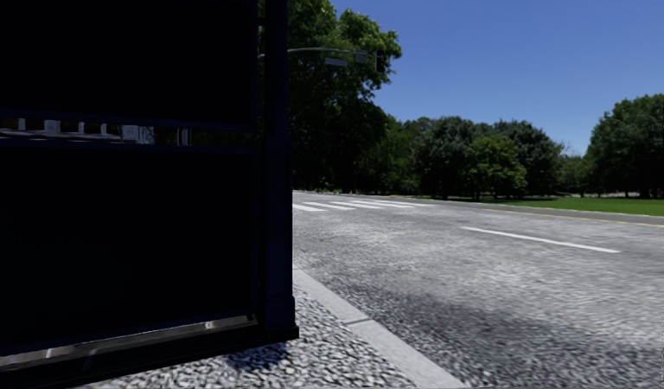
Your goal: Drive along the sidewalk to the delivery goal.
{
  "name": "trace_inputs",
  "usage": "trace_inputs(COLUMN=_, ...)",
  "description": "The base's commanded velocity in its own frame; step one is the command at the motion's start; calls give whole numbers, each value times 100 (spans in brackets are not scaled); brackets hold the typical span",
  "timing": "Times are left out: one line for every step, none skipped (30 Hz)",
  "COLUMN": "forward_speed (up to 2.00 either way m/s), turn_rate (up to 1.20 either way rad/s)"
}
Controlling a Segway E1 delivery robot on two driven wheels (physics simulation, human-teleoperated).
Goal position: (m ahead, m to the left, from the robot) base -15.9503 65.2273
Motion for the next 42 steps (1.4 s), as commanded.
trace_inputs(forward_speed=0, turn_rate=75)
trace_inputs(forward_speed=0, turn_rate=82)
trace_inputs(forward_speed=0, turn_rate=82)
trace_inputs(forward_speed=0, turn_rate=85)
trace_inputs(forward_speed=0, turn_rate=86)
trace_inputs(forward_speed=0, turn_rate=89)
trace_inputs(forward_speed=0, turn_rate=92)
trace_inputs(forward_speed=0, turn_rate=92)
trace_inputs(forward_speed=0, turn_rate=93)
trace_inputs(forward_speed=0, turn_rate=94)
trace_inputs(forward_speed=0, turn_rate=94)
trace_inputs(forward_speed=0, turn_rate=94)
trace_inputs(forward_speed=0, turn_rate=94)
trace_inputs(forward_speed=0, turn_rate=94)
trace_inputs(forward_speed=0, turn_rate=95)
trace_inputs(forward_speed=0, turn_rate=95)
trace_inputs(forward_speed=0, turn_rate=95)
trace_inputs(forward_speed=0, turn_rate=95)
trace_inputs(forward_speed=0, turn_rate=95)
trace_inputs(forward_speed=0, turn_rate=95)
trace_inputs(forward_speed=0, turn_rate=95)
trace_inputs(forward_speed=0, turn_rate=95)
trace_inputs(forward_speed=0, turn_rate=95)
trace_inputs(forward_speed=0, turn_rate=95)
trace_inputs(forward_speed=0, turn_rate=95)
trace_inputs(forward_speed=0, turn_rate=95)
trace_inputs(forward_speed=0, turn_rate=95)
trace_inputs(forward_speed=0, turn_rate=95)
trace_inputs(forward_speed=0, turn_rate=95)
trace_inputs(forward_speed=0, turn_rate=95)
trace_inputs(forward_speed=0, turn_rate=95)
trace_inputs(forward_speed=0, turn_rate=95)
trace_inputs(forward_speed=0, turn_rate=95)
trace_inputs(forward_speed=0, turn_rate=95)
trace_inputs(forward_speed=0, turn_rate=95)
trace_inputs(forward_speed=0, turn_rate=95)
trace_inputs(forward_speed=0, turn_rate=95)
trace_inputs(forward_speed=0, turn_rate=95)
trace_inputs(forward_speed=0, turn_rate=95)
trace_inputs(forward_speed=0, turn_rate=95)
trace_inputs(forward_speed=0, turn_rate=95)
trace_inputs(forward_speed=0, turn_rate=94)
